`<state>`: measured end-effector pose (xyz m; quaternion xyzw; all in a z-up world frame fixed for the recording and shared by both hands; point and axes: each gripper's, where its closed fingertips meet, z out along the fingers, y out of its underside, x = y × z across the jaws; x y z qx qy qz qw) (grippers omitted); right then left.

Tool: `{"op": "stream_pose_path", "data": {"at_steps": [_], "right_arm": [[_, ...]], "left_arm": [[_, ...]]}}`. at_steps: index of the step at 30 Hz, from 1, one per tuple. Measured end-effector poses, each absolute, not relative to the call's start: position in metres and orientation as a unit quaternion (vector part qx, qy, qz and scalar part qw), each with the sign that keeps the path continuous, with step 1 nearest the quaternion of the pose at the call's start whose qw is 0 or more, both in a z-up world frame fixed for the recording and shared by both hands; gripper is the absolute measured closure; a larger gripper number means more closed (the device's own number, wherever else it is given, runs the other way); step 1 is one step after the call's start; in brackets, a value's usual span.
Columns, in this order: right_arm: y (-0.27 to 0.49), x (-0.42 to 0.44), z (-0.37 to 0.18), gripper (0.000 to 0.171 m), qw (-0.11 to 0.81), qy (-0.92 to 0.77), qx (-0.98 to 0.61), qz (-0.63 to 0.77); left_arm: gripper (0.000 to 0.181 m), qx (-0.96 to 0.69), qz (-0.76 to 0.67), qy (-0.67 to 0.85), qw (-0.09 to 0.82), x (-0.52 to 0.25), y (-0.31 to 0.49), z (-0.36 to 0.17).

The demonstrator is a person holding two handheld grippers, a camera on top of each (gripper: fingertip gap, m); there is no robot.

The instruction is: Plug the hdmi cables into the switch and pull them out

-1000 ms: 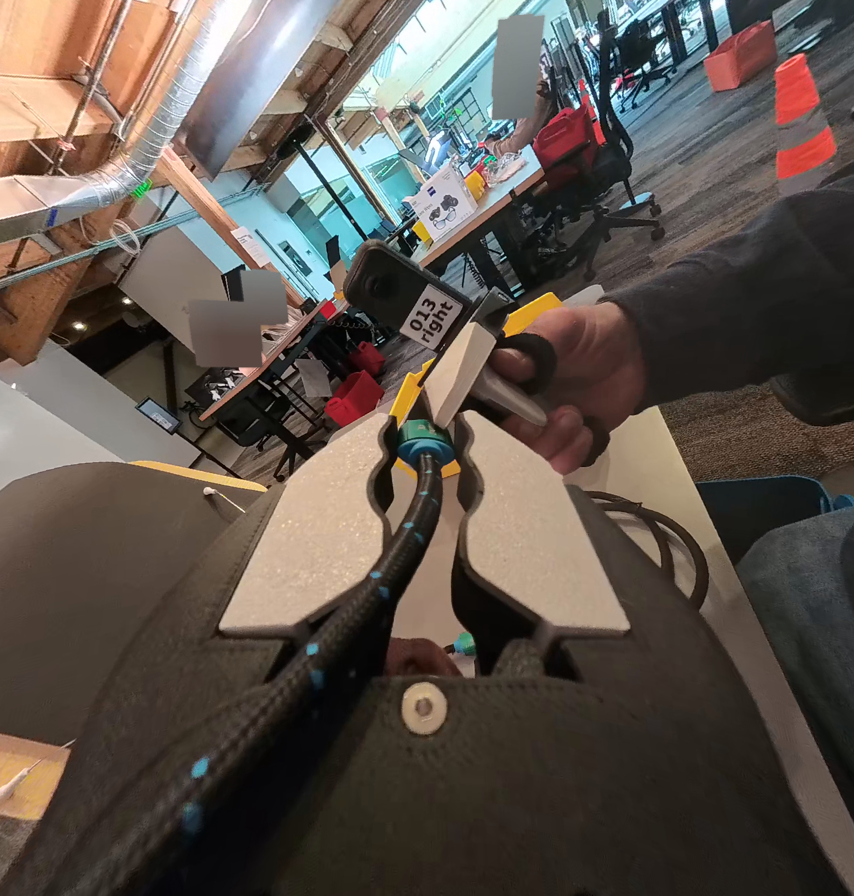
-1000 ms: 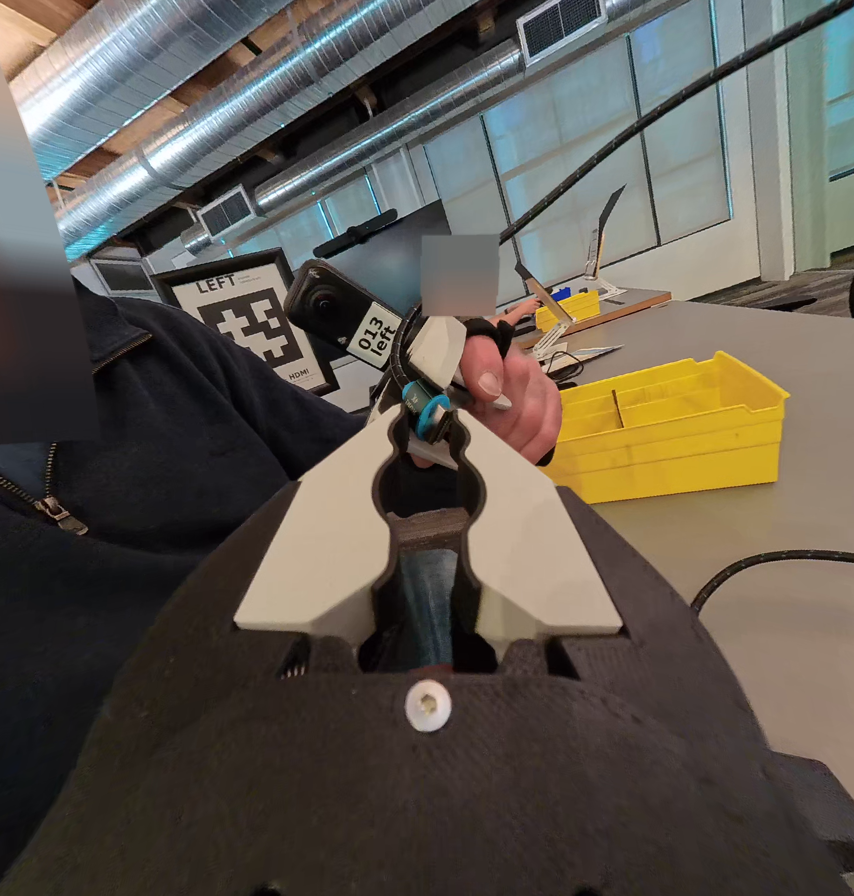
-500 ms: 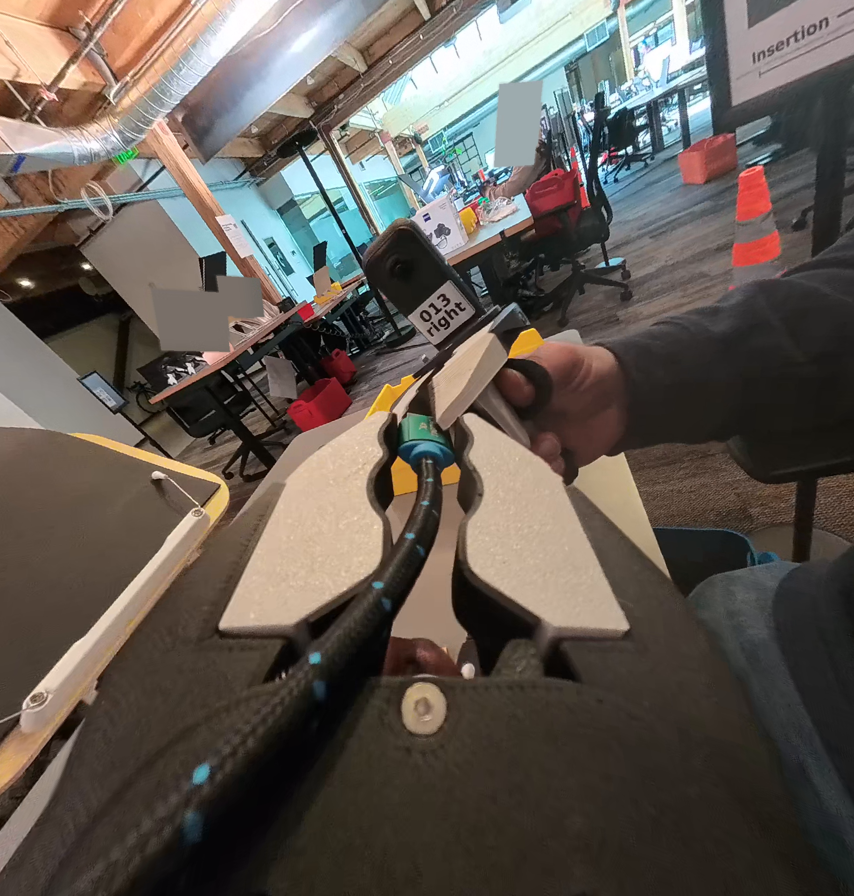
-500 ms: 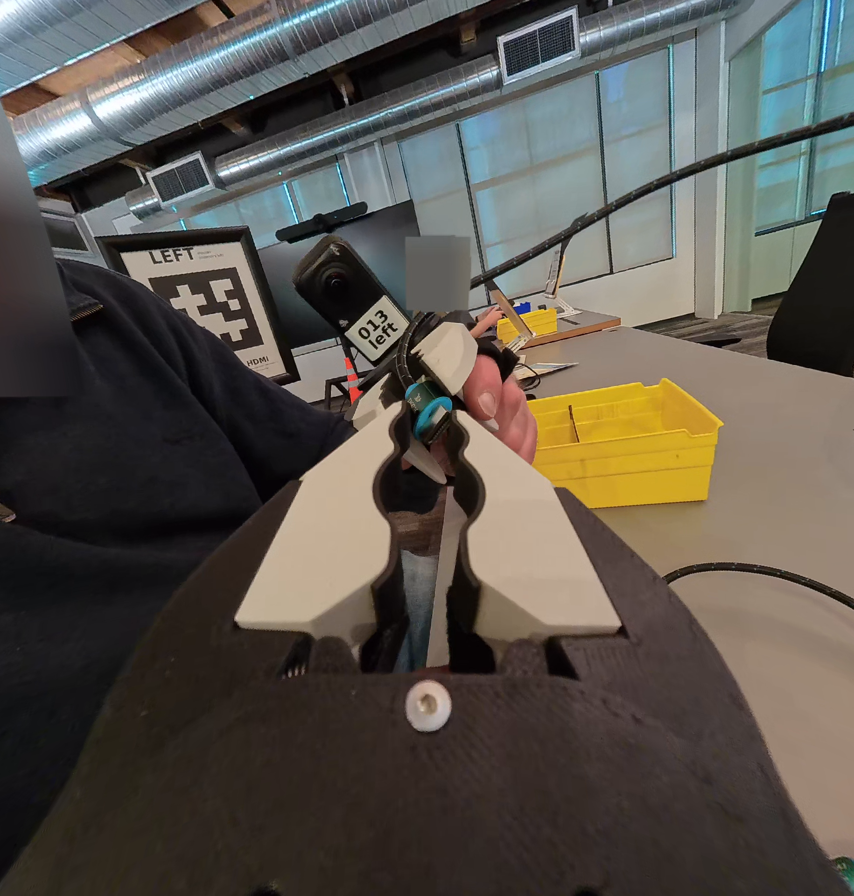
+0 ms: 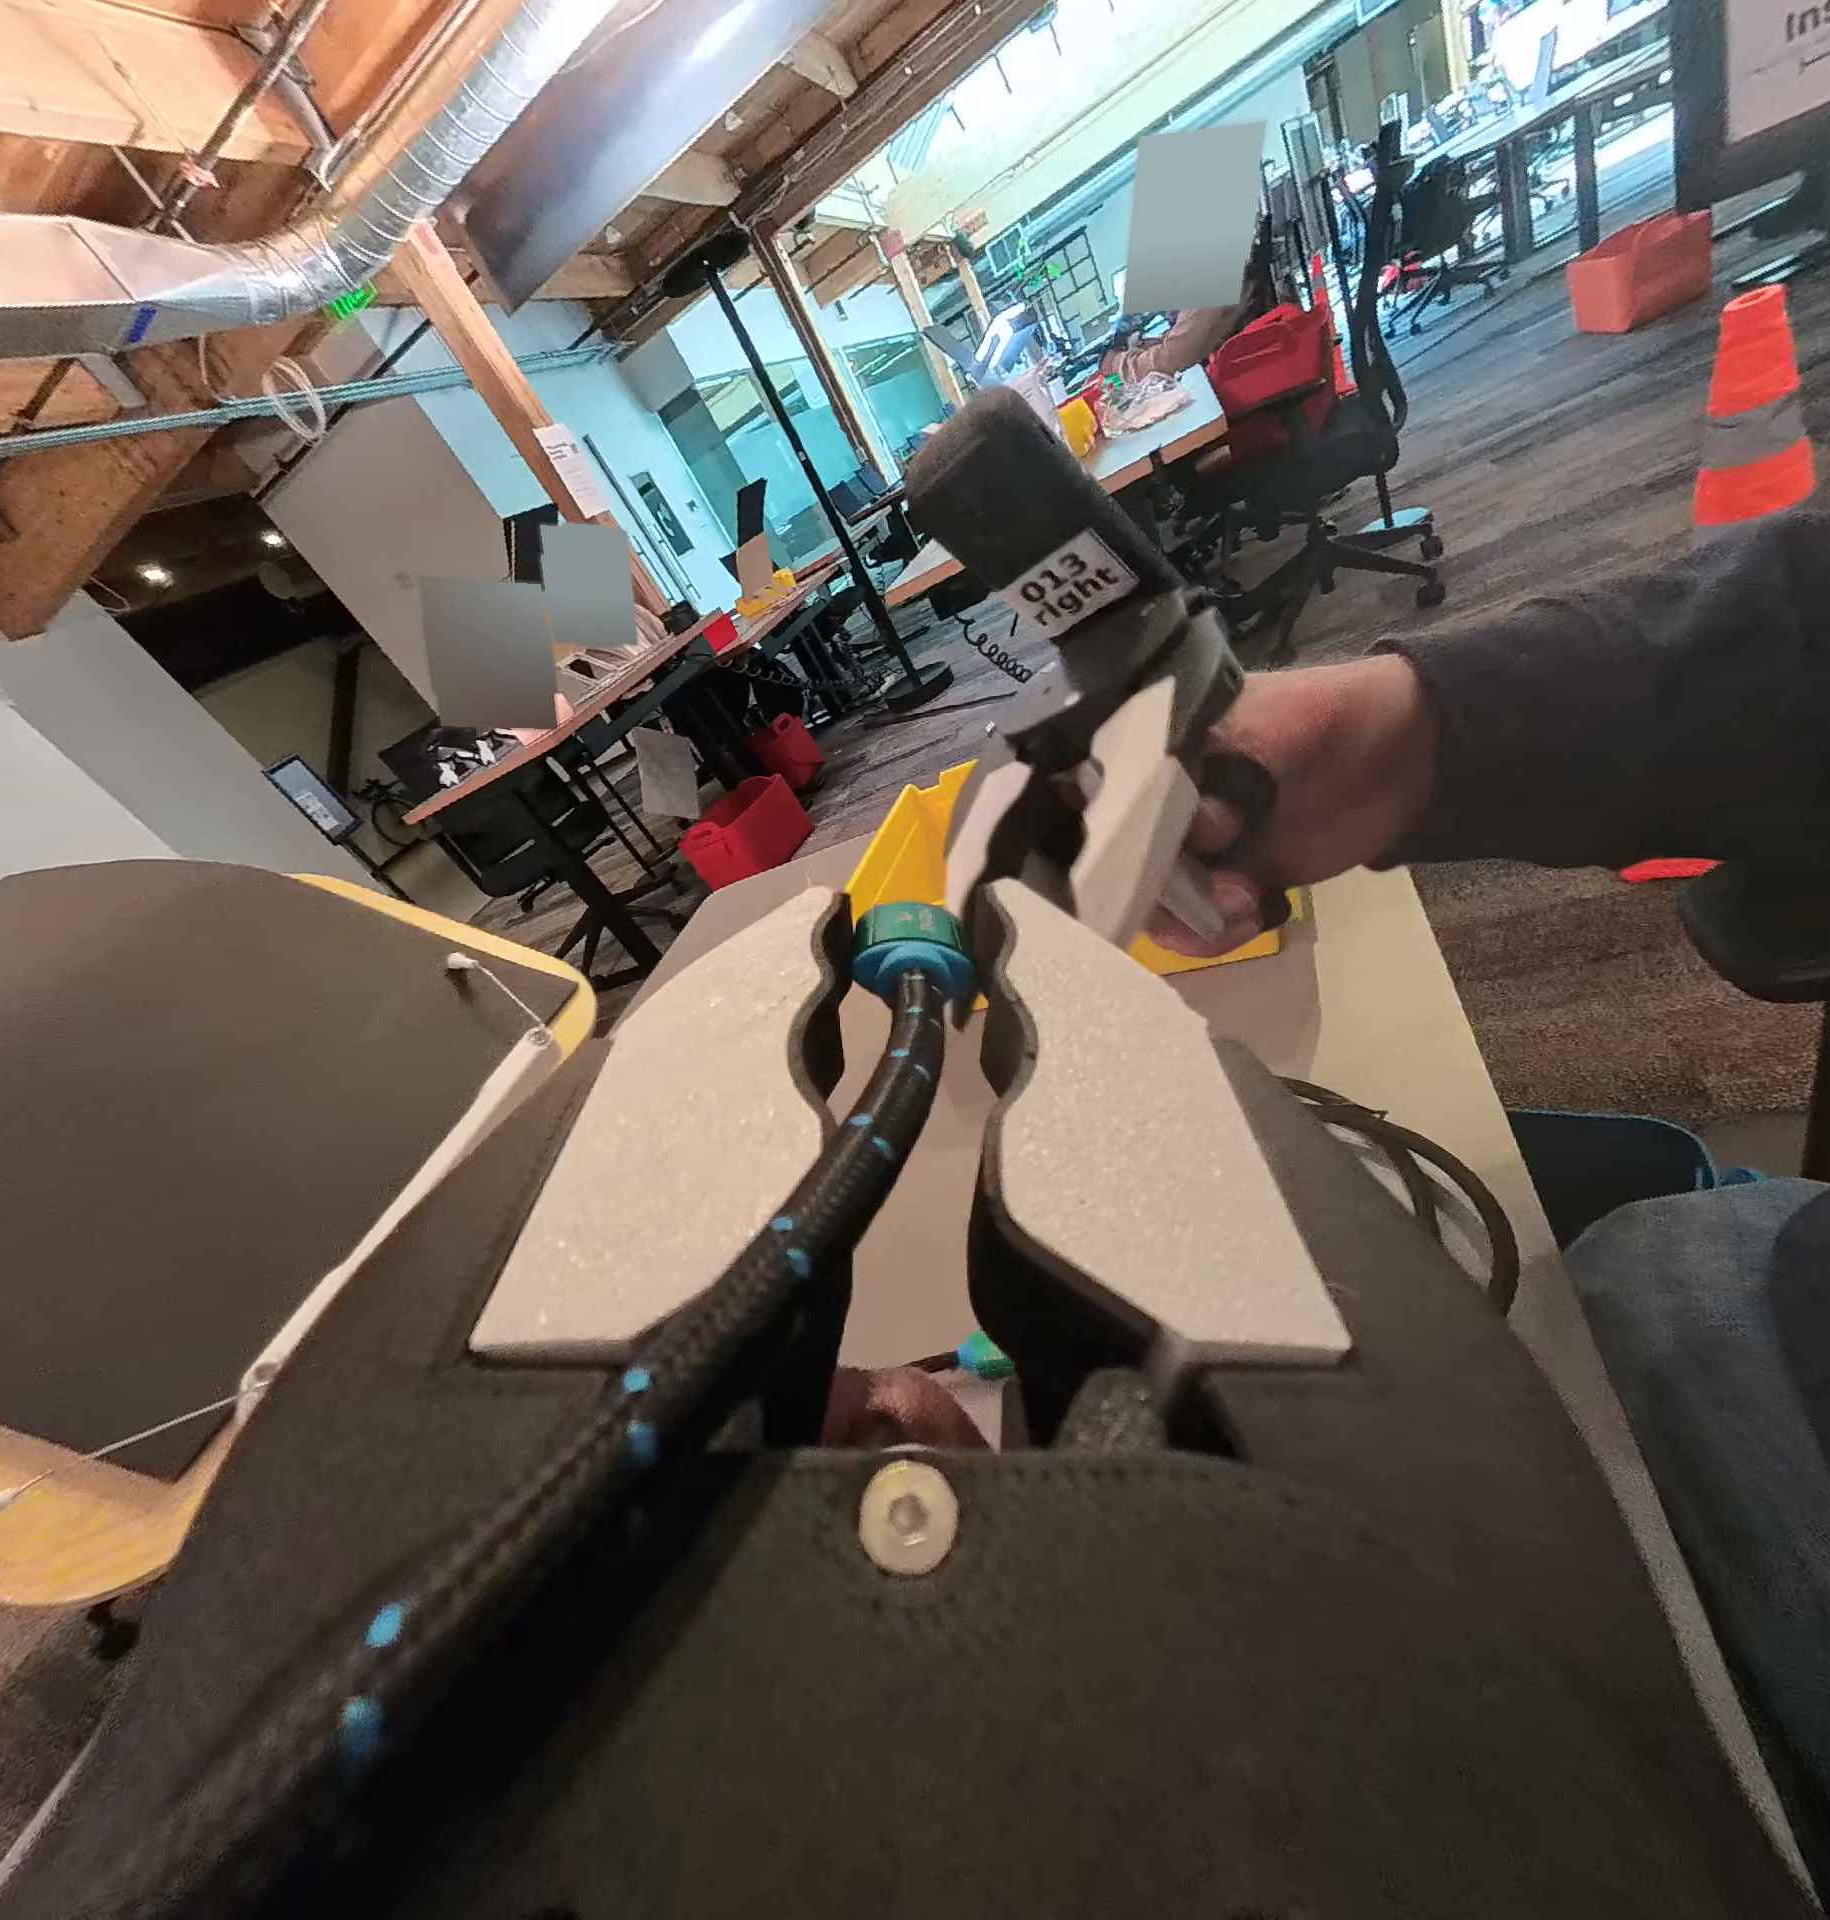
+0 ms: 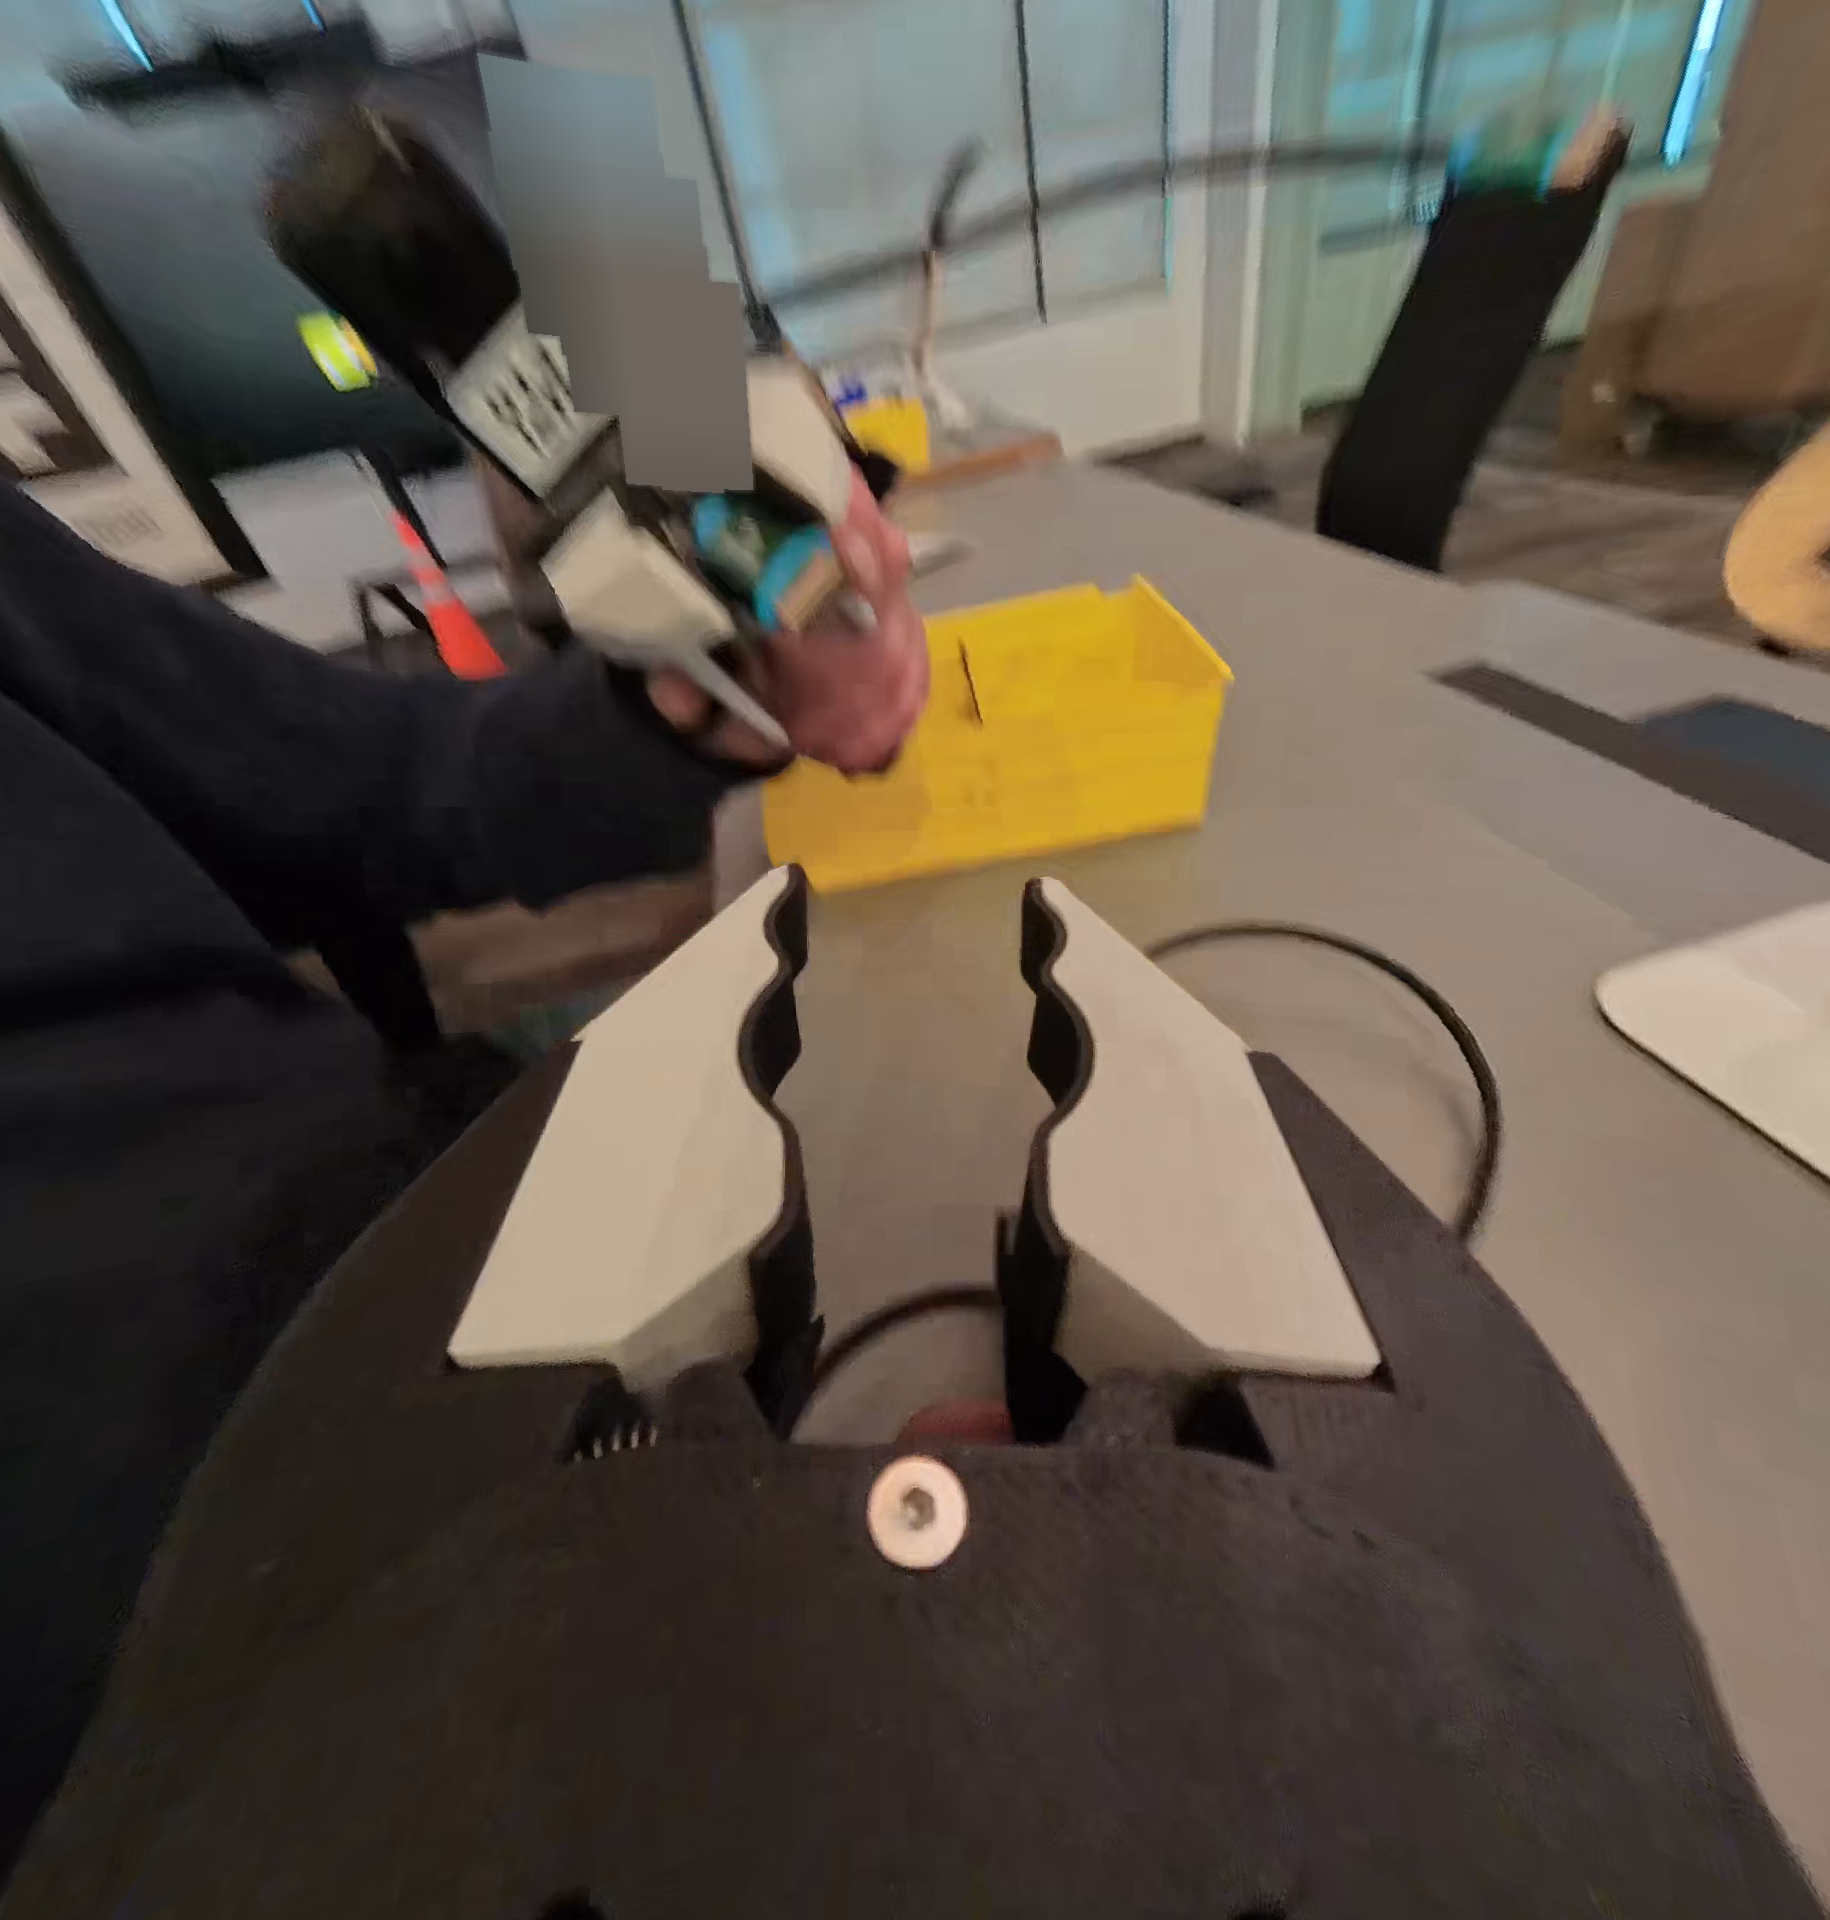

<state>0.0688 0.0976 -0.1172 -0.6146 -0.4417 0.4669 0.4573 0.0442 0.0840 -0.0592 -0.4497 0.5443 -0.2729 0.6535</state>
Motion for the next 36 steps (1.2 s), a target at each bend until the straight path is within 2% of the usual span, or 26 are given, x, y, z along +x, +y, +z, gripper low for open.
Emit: {"op": "stream_pose_path", "data": {"at_steps": [3,6,9,16,24,31,33,36], "right_arm": [[0.108,0.069,-0.158,0.122,0.424,-0.48,-0.671,0.374],[0.117,0.065,-0.191,0.123,0.39,-0.49,-0.711,0.321],[0.131,0.063,-0.221,0.131,0.361,-0.498,-0.742,0.266],[0.137,0.081,-0.288,0.132,0.249,-0.529,-0.79,0.183],[0.128,0.082,-0.313,0.123,0.196,-0.552,-0.79,0.182],[0.121,0.083,-0.32,0.118,0.185,-0.581,-0.774,0.169],[0.114,0.087,-0.331,0.104,0.166,-0.613,-0.759,0.142],[0.117,0.086,-0.33,0.108,0.173,-0.621,-0.753,0.13]], "left_arm": [[0.159,-0.454,-0.266,0.543,0.655,0.041,0.088,-0.058],[0.16,-0.457,-0.264,0.54,0.655,0.039,0.09,-0.058],[0.16,-0.459,-0.261,0.542,0.654,0.04,0.09,-0.058],[0.159,-0.461,-0.261,0.54,0.654,0.039,0.092,-0.058],[0.16,-0.463,-0.26,0.542,0.651,0.04,0.092,-0.06],[0.16,-0.464,-0.26,0.542,0.651,0.041,0.091,-0.061],[0.16,-0.463,-0.261,0.543,0.651,0.041,0.091,-0.061],[0.16,-0.462,-0.261,0.543,0.651,0.041,0.091,-0.062]]}}
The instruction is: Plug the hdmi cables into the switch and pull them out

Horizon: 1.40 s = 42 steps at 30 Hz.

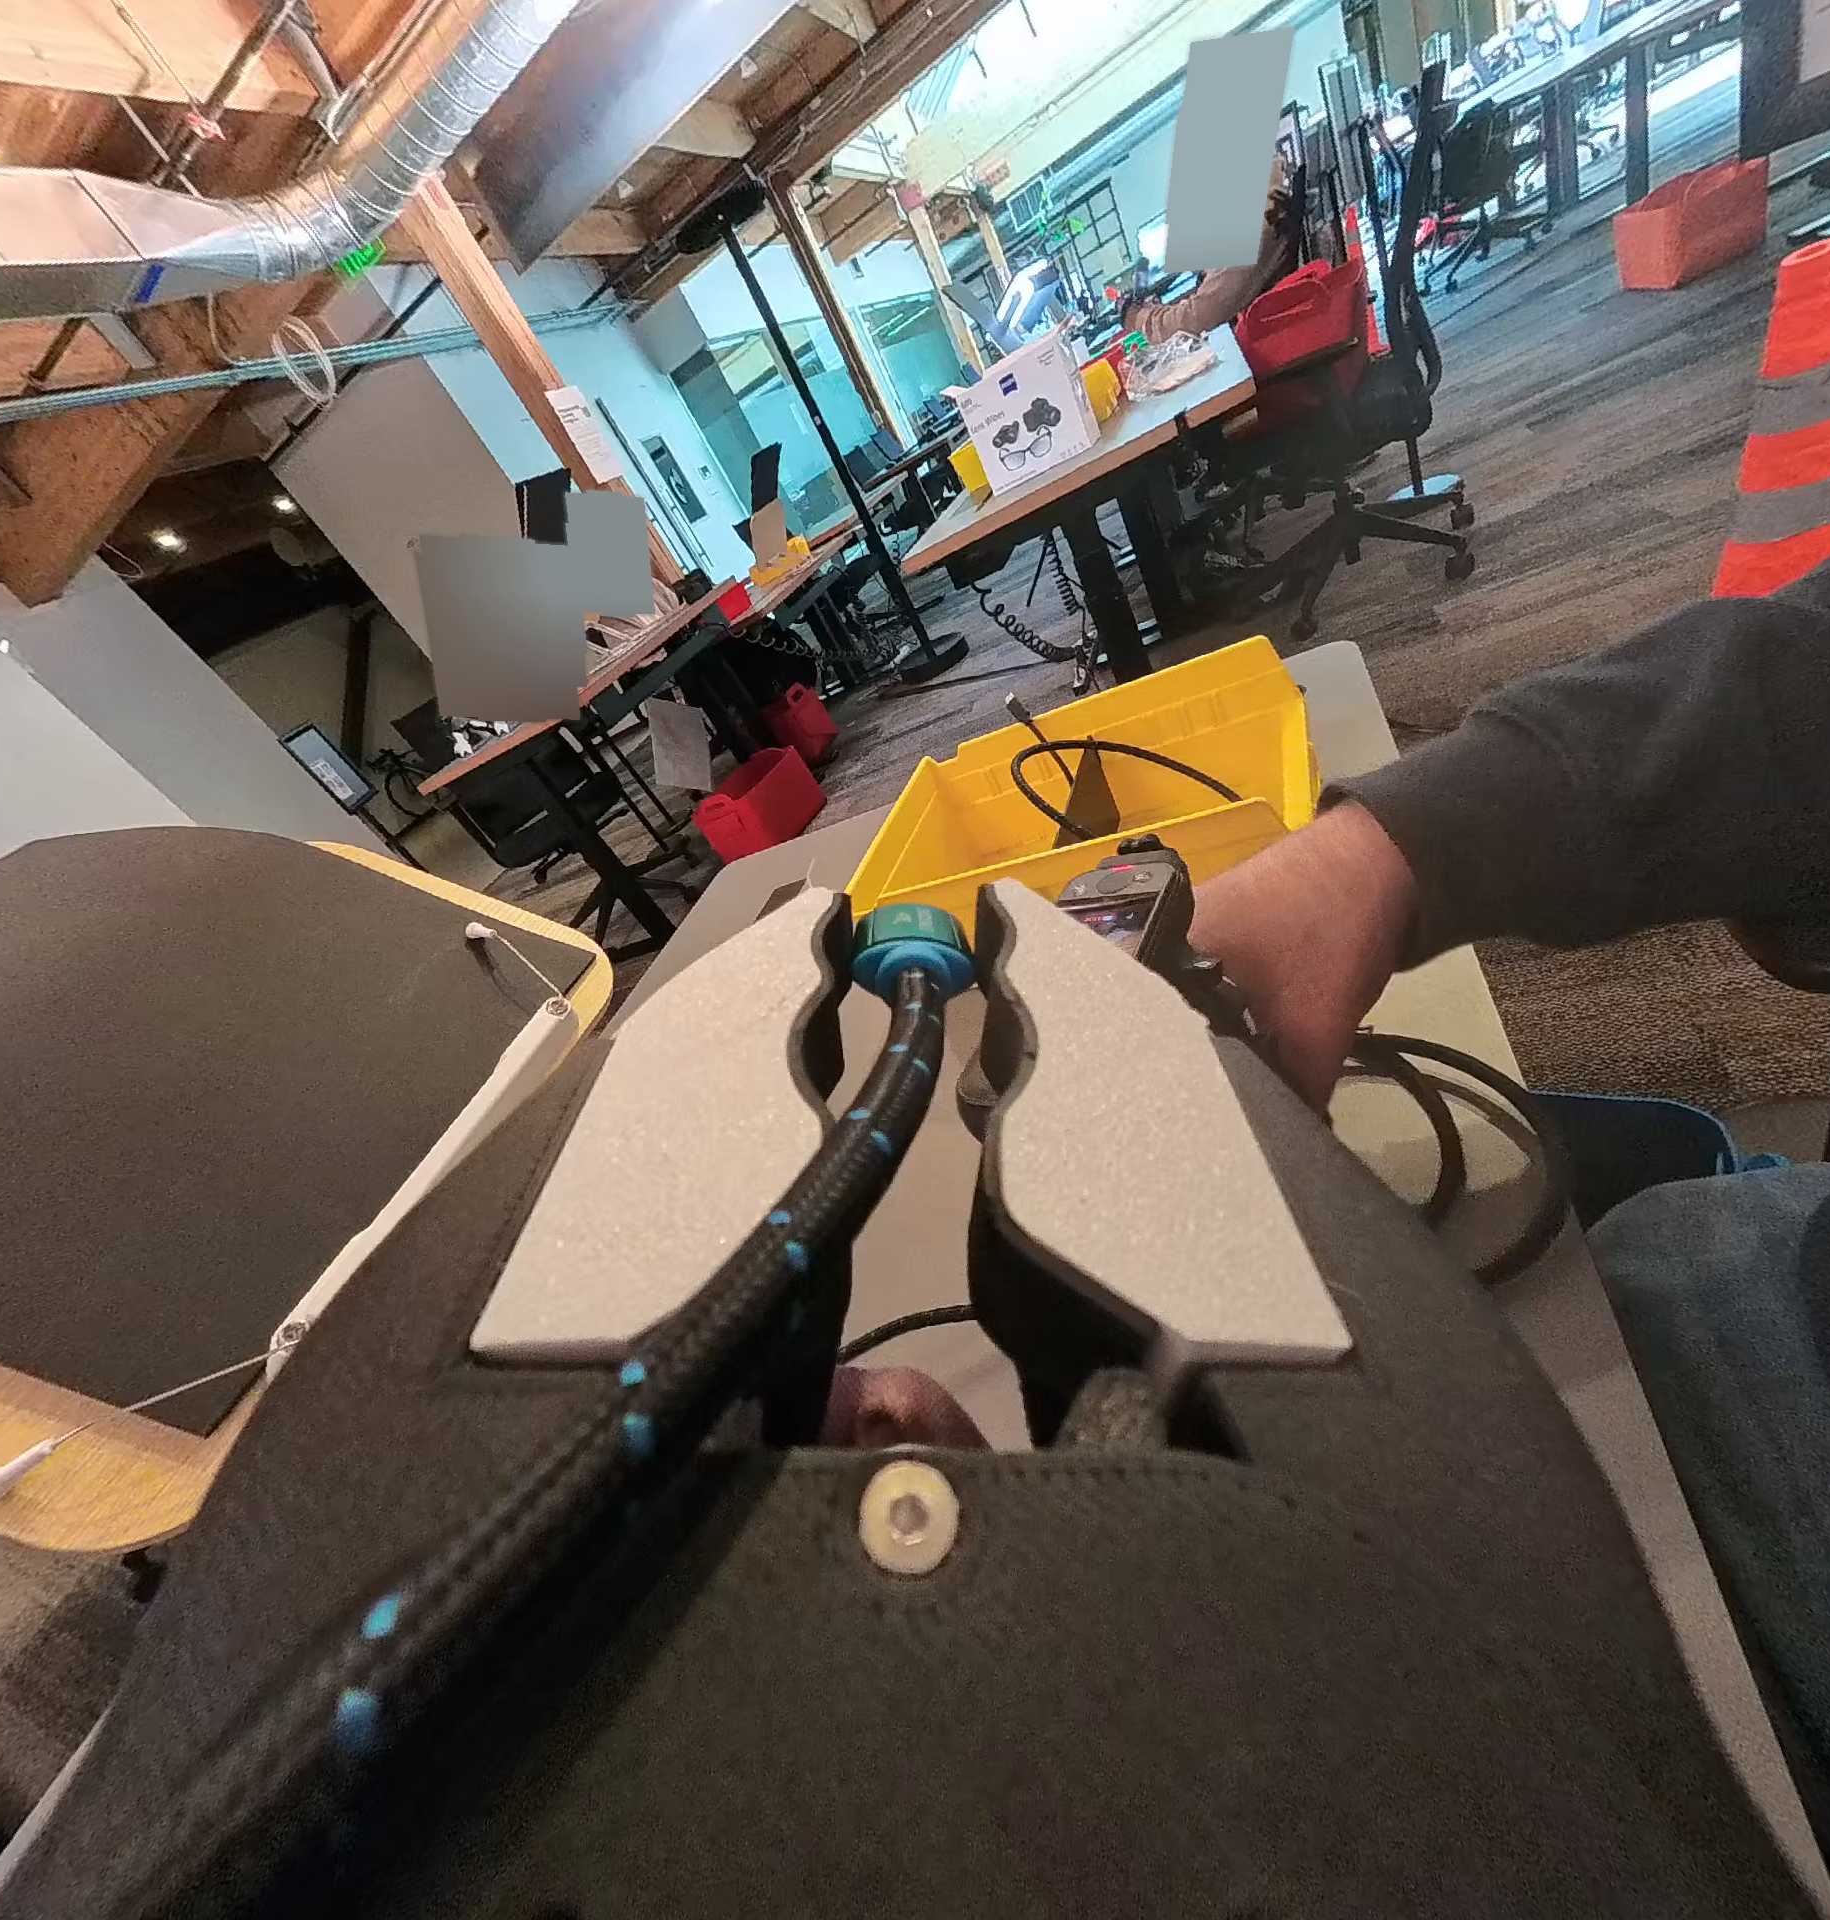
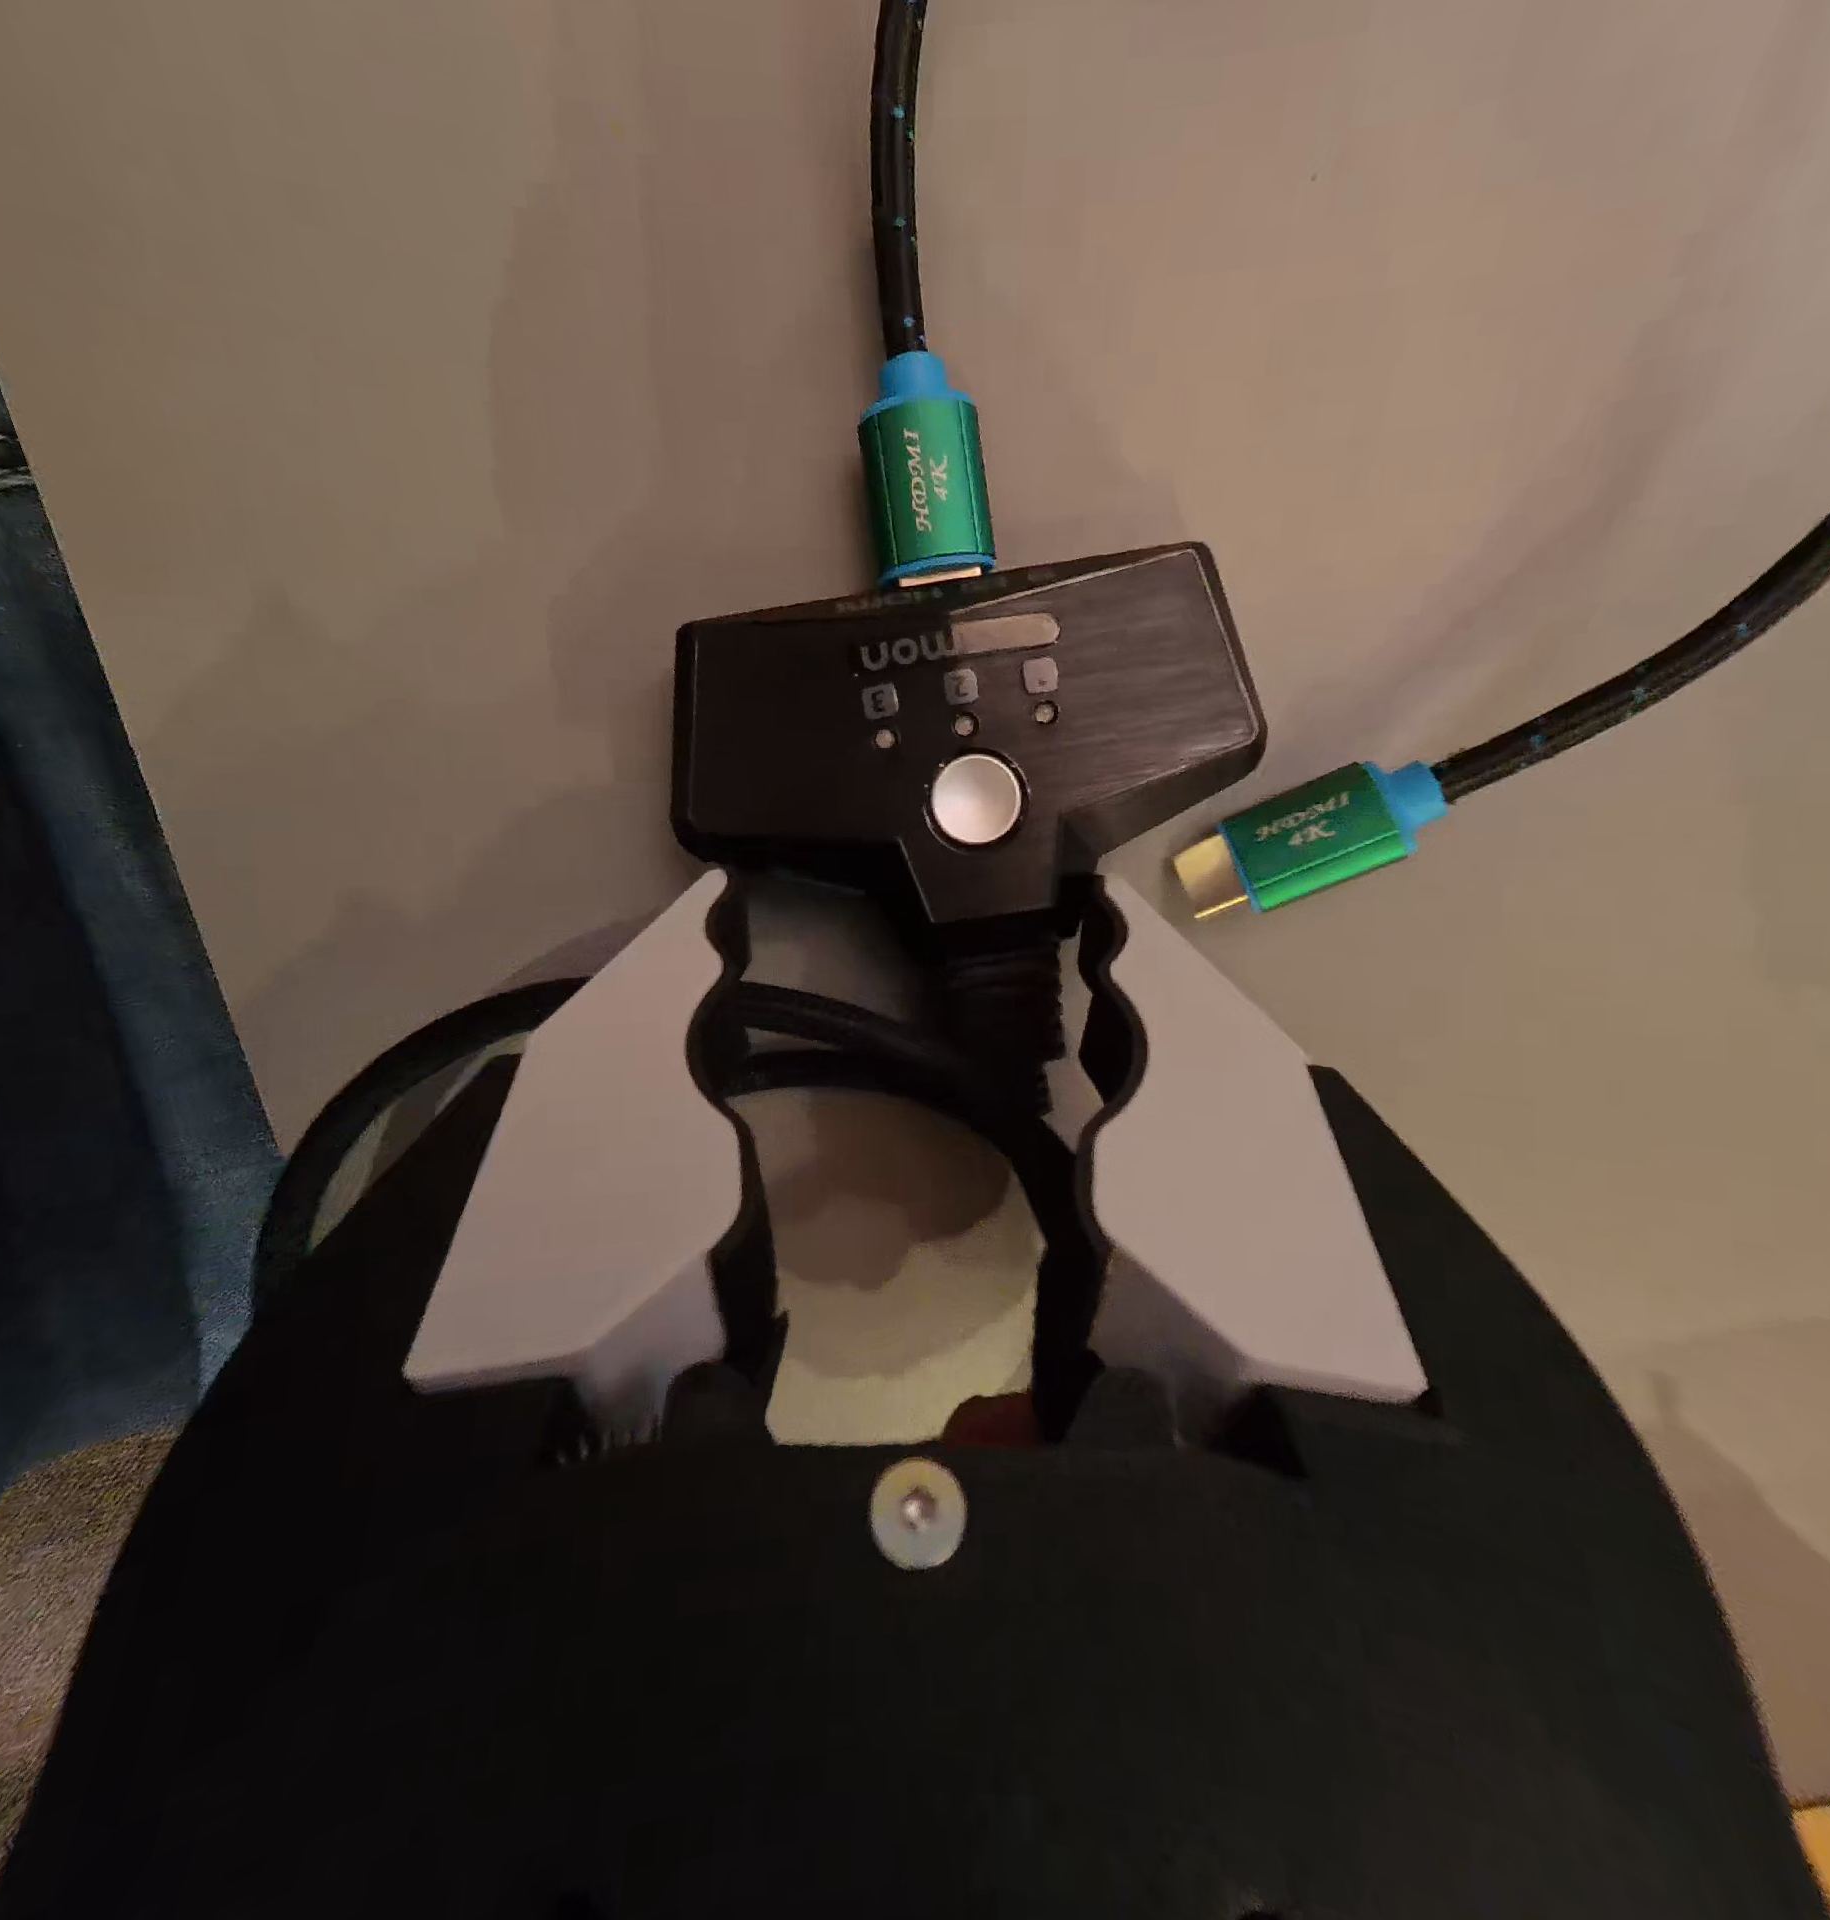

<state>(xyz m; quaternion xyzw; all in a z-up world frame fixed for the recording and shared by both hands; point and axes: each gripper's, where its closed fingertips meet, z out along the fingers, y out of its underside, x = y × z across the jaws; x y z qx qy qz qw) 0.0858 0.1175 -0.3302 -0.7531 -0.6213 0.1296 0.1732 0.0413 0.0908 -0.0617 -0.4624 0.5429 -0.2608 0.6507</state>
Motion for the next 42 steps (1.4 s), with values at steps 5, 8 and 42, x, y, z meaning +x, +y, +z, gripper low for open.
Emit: {"op": "stream_pose_path", "data": {"at_steps": [5,8,42], "right_arm": [[0.12,0.082,-0.33,0.134,0.191,-0.61,-0.753,0.158],[0.123,0.081,-0.329,0.134,0.199,-0.599,-0.757,0.171],[0.137,0.069,-0.19,0.135,0.404,-0.541,-0.633,0.378]], "left_arm": [[0.16,-0.461,-0.257,0.544,0.653,0.04,0.091,-0.062],[0.16,-0.462,-0.256,0.542,0.653,0.039,0.093,-0.062],[0.16,-0.518,-0.257,0.61,0.542,0.034,0.097,-0.104]]}}
